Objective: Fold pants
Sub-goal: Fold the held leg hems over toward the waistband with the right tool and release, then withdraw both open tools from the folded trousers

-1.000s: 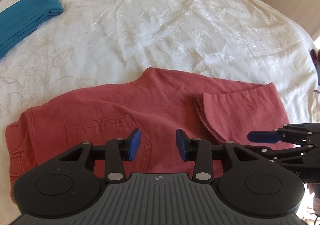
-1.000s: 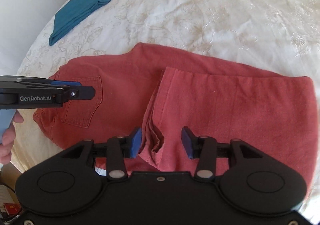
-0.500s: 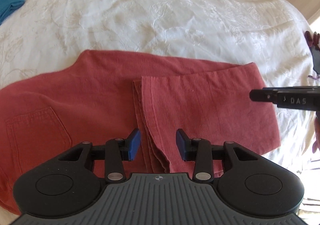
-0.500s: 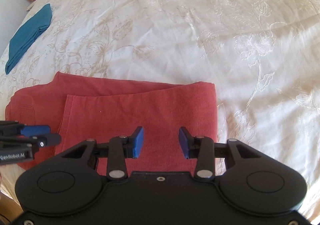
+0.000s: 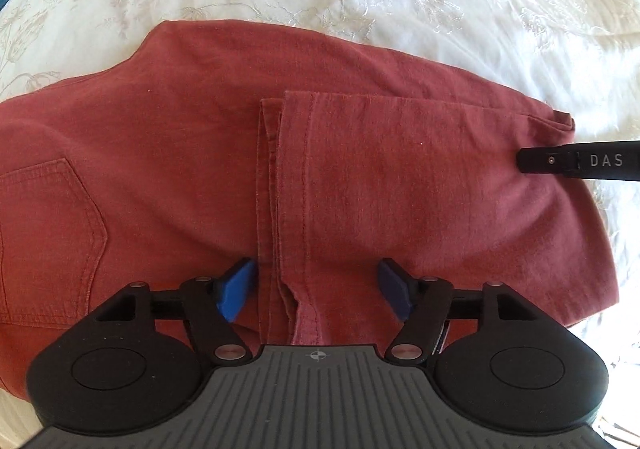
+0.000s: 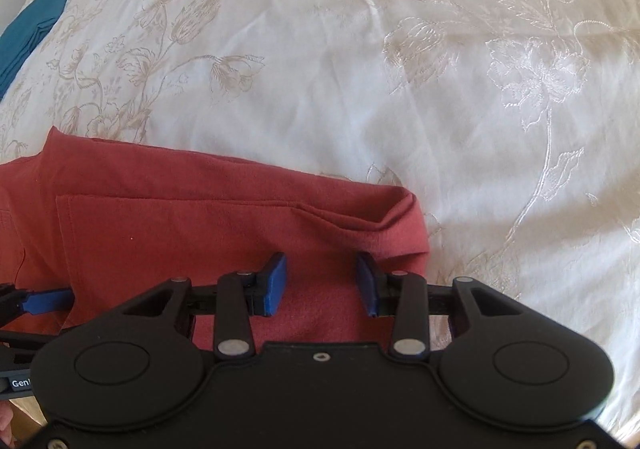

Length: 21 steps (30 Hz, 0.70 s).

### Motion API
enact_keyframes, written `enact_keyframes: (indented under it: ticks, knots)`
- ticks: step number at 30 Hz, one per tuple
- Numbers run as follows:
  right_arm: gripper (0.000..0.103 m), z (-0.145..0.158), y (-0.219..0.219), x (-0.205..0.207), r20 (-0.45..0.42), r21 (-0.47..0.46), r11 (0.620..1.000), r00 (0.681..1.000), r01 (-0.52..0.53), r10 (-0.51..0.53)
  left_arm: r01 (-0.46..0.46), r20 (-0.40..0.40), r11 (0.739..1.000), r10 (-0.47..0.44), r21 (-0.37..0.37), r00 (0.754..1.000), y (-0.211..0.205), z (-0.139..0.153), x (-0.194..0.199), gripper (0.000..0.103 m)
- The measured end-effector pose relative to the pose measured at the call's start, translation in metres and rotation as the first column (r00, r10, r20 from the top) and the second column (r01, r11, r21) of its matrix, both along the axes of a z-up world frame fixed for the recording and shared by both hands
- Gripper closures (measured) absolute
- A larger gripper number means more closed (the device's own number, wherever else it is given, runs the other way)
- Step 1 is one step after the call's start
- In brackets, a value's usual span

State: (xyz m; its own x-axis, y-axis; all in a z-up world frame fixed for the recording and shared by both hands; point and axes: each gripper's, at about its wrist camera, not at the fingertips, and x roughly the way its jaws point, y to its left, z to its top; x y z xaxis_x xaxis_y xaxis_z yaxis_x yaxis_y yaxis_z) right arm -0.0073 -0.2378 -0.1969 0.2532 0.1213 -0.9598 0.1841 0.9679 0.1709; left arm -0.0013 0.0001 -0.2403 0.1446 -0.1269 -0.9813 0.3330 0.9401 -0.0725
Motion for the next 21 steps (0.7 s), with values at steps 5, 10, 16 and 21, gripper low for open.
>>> enact_keyframes:
  ticks: [5,10,16,21]
  knots:
    - [0.037,0.001,0.004,-0.001,0.010,0.035,0.998,0.999,-0.043,0.043,-0.021,0.022,0.999,0.020,0.038,1.000,-0.007,-0.002,-0.005,0.030]
    - [0.017,0.002,0.019,-0.004,0.043,0.017,0.996,0.996,-0.083,0.082,-0.040,0.055,0.999,0.038,0.029,0.998,-0.007,-0.003,-0.013,0.029]
    - [0.025,0.015,0.021,-0.017,0.081,-0.046,0.995,0.992,-0.093,0.097,-0.066,0.072,0.997,0.064,0.030,0.995,0.000,0.009,-0.033,0.030]
    - [0.027,0.029,0.031,-0.048,0.095,-0.076,0.980,0.977,-0.184,0.191,-0.073,0.074,0.995,0.068,0.062,0.995,0.019,0.011,-0.066,0.029]
